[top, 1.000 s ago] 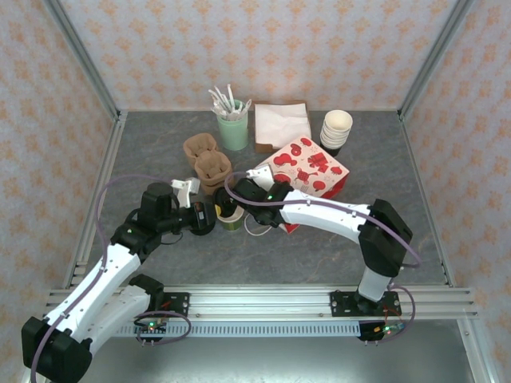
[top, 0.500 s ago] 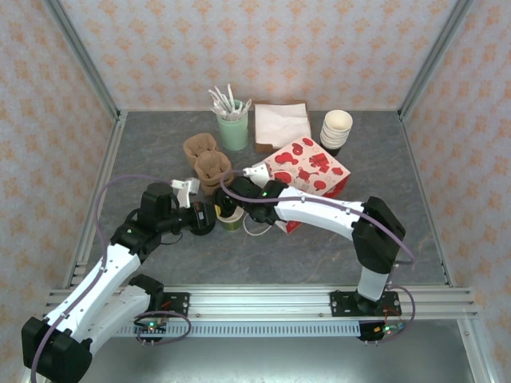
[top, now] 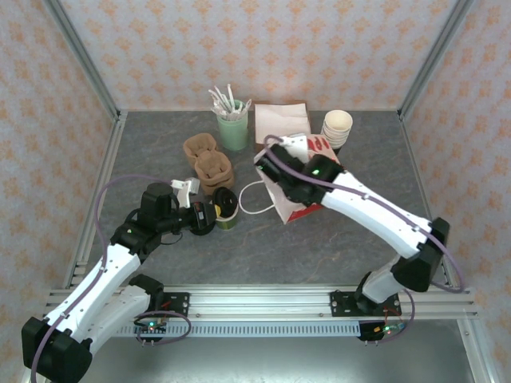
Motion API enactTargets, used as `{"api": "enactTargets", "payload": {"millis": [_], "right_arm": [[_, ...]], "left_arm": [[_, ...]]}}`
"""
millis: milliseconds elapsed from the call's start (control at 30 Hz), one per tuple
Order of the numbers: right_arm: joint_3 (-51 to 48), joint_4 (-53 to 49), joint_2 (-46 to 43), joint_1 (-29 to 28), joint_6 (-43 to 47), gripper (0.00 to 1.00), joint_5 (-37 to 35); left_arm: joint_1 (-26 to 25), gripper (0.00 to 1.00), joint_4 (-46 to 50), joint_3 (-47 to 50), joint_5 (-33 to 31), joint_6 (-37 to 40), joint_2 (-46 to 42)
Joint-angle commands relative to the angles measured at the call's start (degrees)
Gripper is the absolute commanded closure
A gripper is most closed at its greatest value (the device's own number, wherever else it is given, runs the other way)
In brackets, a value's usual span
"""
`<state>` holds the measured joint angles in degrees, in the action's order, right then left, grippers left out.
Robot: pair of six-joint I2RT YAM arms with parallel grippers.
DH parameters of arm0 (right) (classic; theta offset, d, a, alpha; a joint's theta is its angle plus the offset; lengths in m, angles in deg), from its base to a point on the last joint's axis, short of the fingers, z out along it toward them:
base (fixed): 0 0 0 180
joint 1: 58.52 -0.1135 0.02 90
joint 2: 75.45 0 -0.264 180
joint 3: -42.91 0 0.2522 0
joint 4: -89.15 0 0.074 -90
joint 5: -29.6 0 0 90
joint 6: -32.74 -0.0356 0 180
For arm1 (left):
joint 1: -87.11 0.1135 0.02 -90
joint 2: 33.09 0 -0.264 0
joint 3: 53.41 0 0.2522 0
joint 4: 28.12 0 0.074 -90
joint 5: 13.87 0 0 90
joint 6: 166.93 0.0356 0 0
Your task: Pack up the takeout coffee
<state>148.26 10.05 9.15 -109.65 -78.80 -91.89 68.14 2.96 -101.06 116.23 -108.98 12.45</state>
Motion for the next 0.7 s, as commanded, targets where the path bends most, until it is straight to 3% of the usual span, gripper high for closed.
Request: {"api": "enactTargets", "payload": {"millis": [0, 167, 233, 433, 533, 667], "right_arm": [[1.8, -5.4, -5.1, 3.4, -1.7, 0.98, 5.0], [-1.0, -2.8, -12.0, 12.6, -2.6, 0.98, 18.8], [-3.8, -0.4, -14.8, 18.2, -3.5, 0.98, 26.7], [-12.7, 5.0, -19.6, 33.4, -2.4, 0.98, 41.3], [-15.6, 6.5, -20.3, 39.7, -2.0, 0.97, 46.1], [-16.1, 6.7, -20.9, 43.8, -1.1, 0.95, 47.3]], "left_arm": [[0.7, 0.88, 0.1, 0.0, 0.7, 0.4, -0.3], [0.7, 0.88, -0.6, -0.5, 0.7, 0.2, 0.5], [0.7, 0.88, -0.5, -0.8, 0.7, 0.2, 0.8], [0.7, 0.88, -0.6, -1.2, 0.6, 0.2, 1.1], [0.7, 0.88, -0.4, -1.4, 0.5, 0.3, 1.3], [0.8, 0.88, 0.4, -2.0, 0.3, 0.6, 1.4]]}}
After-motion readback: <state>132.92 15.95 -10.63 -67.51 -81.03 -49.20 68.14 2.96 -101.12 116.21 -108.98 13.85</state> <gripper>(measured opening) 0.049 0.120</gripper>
